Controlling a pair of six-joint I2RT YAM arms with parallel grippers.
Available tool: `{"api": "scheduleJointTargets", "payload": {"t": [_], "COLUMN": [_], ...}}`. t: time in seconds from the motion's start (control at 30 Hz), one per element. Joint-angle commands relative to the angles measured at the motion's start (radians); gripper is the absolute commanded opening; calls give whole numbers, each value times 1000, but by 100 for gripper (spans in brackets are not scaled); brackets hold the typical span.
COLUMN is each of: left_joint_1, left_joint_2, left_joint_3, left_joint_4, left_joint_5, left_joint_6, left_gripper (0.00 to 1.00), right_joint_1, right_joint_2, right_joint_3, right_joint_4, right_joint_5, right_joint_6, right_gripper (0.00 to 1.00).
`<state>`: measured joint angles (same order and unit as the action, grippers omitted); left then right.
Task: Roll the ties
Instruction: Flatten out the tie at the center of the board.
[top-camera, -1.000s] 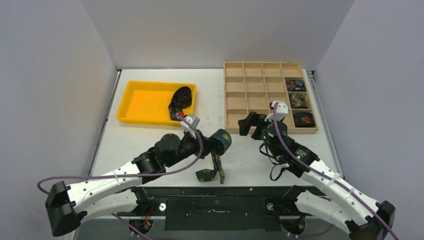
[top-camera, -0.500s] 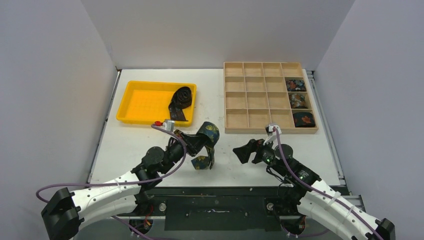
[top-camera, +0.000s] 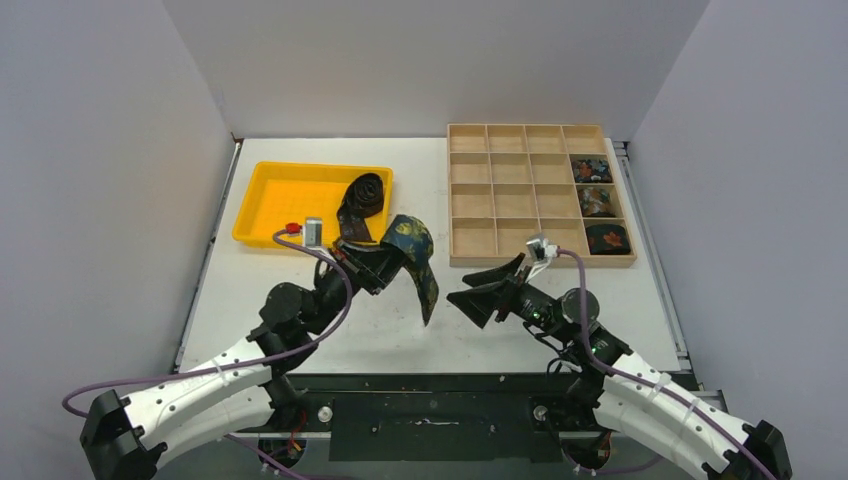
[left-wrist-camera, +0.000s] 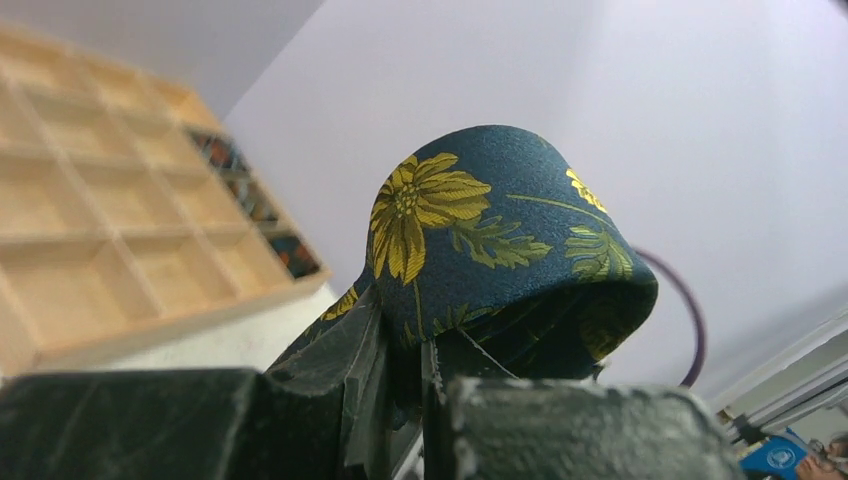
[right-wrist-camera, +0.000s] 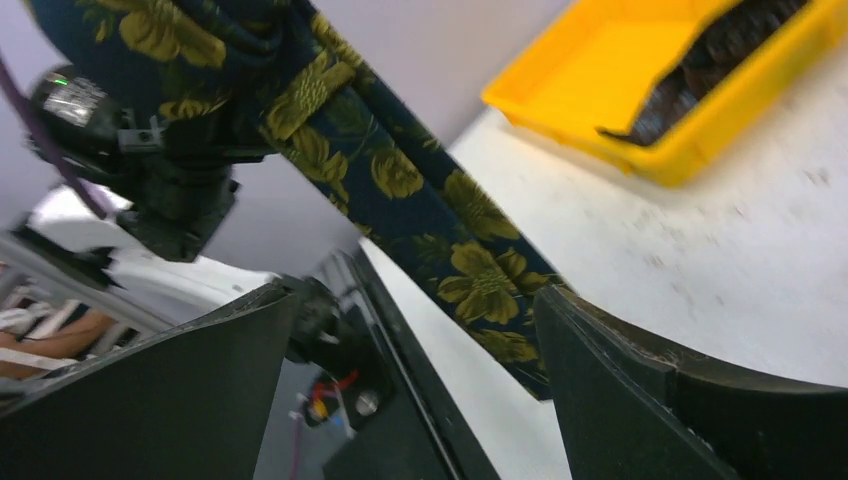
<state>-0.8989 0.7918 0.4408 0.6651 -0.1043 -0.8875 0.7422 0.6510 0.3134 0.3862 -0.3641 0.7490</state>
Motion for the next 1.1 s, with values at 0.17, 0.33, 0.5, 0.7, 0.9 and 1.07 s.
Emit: {"api": "scheduleJointTargets", "payload": {"t": [0.17, 0.33, 0.5, 0.7, 0.9, 1.07], "left_joint_1": [6, 10, 22, 24, 25, 22], "left_joint_2": [115, 275, 432, 526, 558, 580], "left_joint_3": [457, 560, 639, 692, 693, 711], "left_joint_4": [107, 268, 391, 444, 504, 513], "left_joint_5": [-231, -364, -398, -378, -374, -335], "left_joint_6": [259, 333, 327, 314, 306, 285], "left_gripper": [0, 0, 0, 0, 0, 0], "right_joint_1": [8, 26, 86, 105, 69, 53], "right_joint_2": [58, 190, 359, 473, 498, 542], "right_joint_3": [119, 167, 311, 382, 382, 388], "right_joint_4": [480, 695, 717, 729, 736, 752], "right_joint_5": [58, 236, 338, 442, 514, 536], "right_joint_6": [443, 698, 774, 875, 978, 1018], "right_gripper": [92, 90, 90, 90, 90, 90]}}
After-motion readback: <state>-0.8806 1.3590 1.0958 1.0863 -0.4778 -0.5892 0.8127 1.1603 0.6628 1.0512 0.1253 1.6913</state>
